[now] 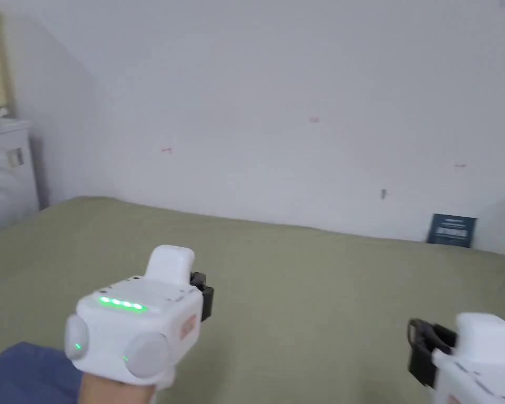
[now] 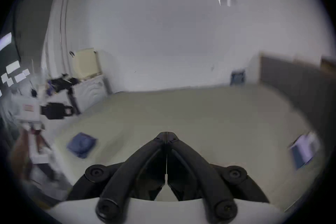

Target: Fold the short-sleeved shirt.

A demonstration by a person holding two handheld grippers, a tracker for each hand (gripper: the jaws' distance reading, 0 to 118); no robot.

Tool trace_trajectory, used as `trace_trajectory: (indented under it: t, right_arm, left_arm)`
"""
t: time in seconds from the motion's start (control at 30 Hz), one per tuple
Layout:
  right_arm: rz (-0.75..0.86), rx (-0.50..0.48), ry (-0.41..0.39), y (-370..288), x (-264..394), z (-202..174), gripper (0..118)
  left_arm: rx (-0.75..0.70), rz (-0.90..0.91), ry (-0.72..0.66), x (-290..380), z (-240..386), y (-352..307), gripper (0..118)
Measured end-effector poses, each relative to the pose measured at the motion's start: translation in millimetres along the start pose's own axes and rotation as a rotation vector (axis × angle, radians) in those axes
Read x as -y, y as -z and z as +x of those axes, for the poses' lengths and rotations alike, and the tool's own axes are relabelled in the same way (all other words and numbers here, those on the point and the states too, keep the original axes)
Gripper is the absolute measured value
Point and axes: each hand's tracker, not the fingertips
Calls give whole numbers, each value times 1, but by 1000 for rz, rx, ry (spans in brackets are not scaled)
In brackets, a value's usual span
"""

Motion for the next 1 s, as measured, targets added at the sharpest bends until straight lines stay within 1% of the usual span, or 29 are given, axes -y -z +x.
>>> trace_trajectory:
  t: [0.03, 0.07, 0.13, 0.2, 0.23, 0.33, 0.4, 0.53, 0.8, 0.83, 0.87, 0.9, 0.93, 0.97, 1.0]
  right_arm:
    - [36, 65, -50, -5, -6, -6, 2]
    - [50, 101, -73, -9, -11, -8, 2]
    - [87, 160, -91, -17, -21, -11, 2]
    - [107, 139, -54, -26, -27, -5, 2]
    - [118, 157, -41, -30, -31, -3, 2]
    - [135, 170, -50, -39, -36, 4, 2]
    - [137, 177, -62, -42, -36, 8, 2]
    - [135, 186, -46, -46, -37, 14, 2]
    - [126, 194, -30, -47, -36, 15, 3]
    - [126, 195, -29, -46, -35, 15, 3]
    - [124, 191, -26, -46, -36, 15, 10]
    - [126, 169, -18, -43, -36, 15, 24]
    - [125, 192, -38, -43, -37, 16, 54]
    - [130, 198, -46, -42, -37, 17, 76]
    - [141, 231, -46, -42, -37, 17, 76]
  left_arm:
    - [-1, 58, -2, -3, 21, -6, 2]
    - [-13, 88, 21, -5, 38, -10, 2]
    - [-28, 115, 28, -3, 51, -7, 2]
    - [14, 103, 11, -7, 61, -10, 2]
    - [18, 105, 15, -7, 64, -12, 2]
    - [3, 133, 7, -10, 64, -18, 2]
    - [5, 147, -31, -14, 60, -25, 2]
    - [-13, 151, -11, -21, 57, -31, 2]
    - [-2, 157, 24, -26, 59, -38, 2]
    - [-2, 158, 27, -26, 59, -37, 2]
    - [2, 158, 27, -26, 58, -36, 2]
    - [3, 156, 25, -26, 58, -38, 8]
    - [3, 156, 22, -26, 57, -38, 25]
    - [3, 148, 24, -26, 57, -35, 69]
    - [1, 139, 23, -26, 56, -33, 102]
